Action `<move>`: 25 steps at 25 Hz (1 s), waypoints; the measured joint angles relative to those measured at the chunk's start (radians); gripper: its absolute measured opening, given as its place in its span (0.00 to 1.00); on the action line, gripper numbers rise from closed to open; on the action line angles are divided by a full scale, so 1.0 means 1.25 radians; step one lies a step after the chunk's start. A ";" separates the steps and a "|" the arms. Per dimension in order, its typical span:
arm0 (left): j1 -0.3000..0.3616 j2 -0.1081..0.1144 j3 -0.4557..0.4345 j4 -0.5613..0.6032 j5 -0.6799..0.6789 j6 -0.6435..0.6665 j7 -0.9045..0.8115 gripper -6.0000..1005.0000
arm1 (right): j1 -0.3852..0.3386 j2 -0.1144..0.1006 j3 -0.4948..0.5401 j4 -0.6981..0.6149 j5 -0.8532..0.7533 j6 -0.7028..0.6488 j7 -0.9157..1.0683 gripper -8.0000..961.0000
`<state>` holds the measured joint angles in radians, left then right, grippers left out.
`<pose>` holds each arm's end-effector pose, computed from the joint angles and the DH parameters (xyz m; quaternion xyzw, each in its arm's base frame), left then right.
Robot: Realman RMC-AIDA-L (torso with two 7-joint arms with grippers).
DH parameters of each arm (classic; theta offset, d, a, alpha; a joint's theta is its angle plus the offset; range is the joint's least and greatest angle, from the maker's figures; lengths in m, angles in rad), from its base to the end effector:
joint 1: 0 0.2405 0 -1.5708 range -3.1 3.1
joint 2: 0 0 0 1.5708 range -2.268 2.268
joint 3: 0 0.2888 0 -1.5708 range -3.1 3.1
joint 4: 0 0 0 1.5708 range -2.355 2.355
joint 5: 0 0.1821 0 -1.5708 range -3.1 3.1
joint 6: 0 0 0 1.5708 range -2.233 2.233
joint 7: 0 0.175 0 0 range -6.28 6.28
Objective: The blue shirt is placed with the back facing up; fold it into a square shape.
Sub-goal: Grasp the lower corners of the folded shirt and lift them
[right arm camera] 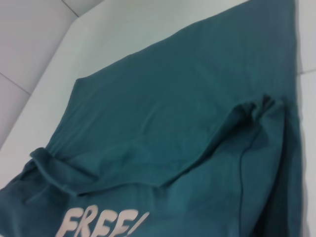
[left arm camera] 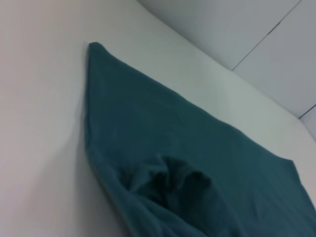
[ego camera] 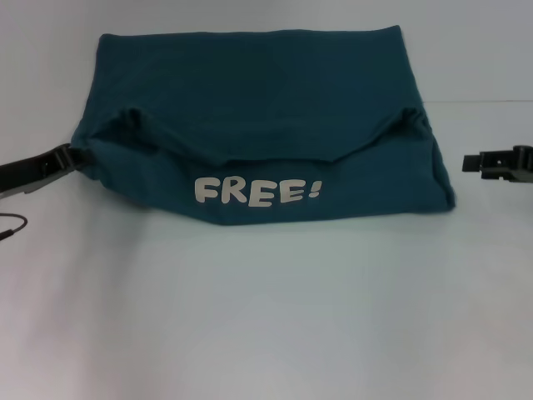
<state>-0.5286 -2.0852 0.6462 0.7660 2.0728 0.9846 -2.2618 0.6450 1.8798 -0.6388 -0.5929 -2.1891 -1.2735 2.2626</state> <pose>-0.3257 0.4080 0.0078 -0.6871 -0.5940 -0.2604 0.3274 0.3147 0.4110 0.0381 -0.7648 0.5776 0.1803 0.2215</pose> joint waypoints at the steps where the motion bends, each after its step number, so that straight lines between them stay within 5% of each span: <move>1: -0.003 0.001 0.000 0.001 0.000 0.002 -0.004 0.03 | 0.012 0.000 -0.002 0.000 -0.014 0.013 0.010 0.47; 10: -0.021 0.015 -0.002 0.000 -0.008 0.007 -0.030 0.04 | 0.091 0.034 -0.025 0.032 -0.164 0.129 0.071 0.46; 25: -0.031 0.013 -0.002 -0.007 -0.009 0.005 -0.031 0.04 | 0.120 0.065 -0.130 0.061 -0.171 0.231 0.121 0.44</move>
<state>-0.5678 -2.0689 0.6443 0.7571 2.0616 0.9906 -2.3005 0.7950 1.9611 -0.8008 -0.5160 -2.4023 -0.9848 2.4134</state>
